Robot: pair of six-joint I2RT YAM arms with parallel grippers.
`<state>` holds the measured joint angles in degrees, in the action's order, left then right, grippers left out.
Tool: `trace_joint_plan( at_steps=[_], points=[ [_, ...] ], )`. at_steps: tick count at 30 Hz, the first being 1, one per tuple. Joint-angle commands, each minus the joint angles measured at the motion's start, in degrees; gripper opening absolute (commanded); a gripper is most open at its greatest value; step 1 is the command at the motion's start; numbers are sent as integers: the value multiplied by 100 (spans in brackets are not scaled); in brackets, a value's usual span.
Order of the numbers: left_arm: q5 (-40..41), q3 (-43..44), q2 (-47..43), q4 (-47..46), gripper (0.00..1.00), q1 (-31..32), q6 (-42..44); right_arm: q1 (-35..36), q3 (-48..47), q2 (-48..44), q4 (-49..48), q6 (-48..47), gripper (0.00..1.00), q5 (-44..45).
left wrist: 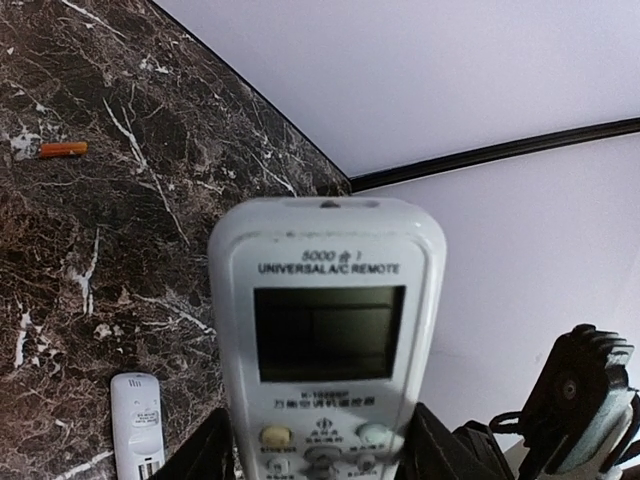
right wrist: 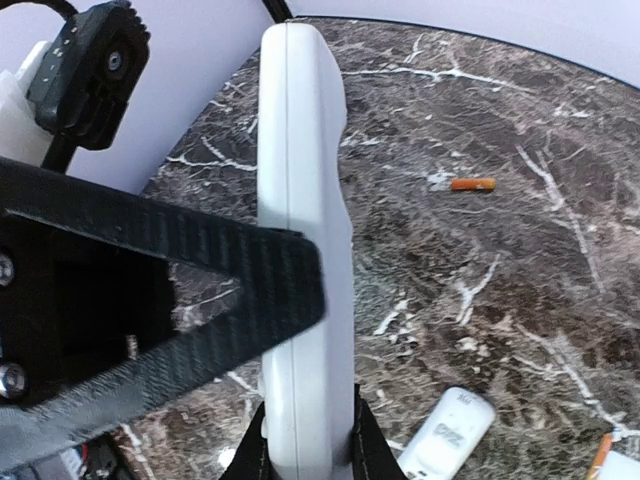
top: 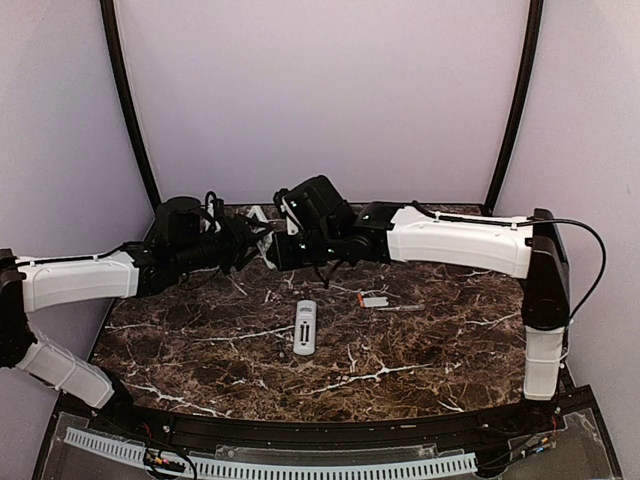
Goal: Unload the batteries from the remote control
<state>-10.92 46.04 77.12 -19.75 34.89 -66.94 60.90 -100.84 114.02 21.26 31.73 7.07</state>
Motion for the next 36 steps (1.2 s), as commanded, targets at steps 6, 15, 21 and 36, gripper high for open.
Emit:
trace_joint_plan(
  at_steps=[6,15,21,36],
  points=[
    [-117,657,-397,2374,79,-805,1401,-553,210,108,1172,-516,0,1659],
    [-448,1119,-758,3836,81,-2326,3076,-929,-98,1081,2005,-977,0,2612],
    [-729,1120,-751,3868,81,-2888,3427,-942,-514,1588,2423,-972,1,2774],
    [-678,920,-706,3684,81,-3043,3643,-854,-356,1257,2240,-967,75,1323]
  ],
)
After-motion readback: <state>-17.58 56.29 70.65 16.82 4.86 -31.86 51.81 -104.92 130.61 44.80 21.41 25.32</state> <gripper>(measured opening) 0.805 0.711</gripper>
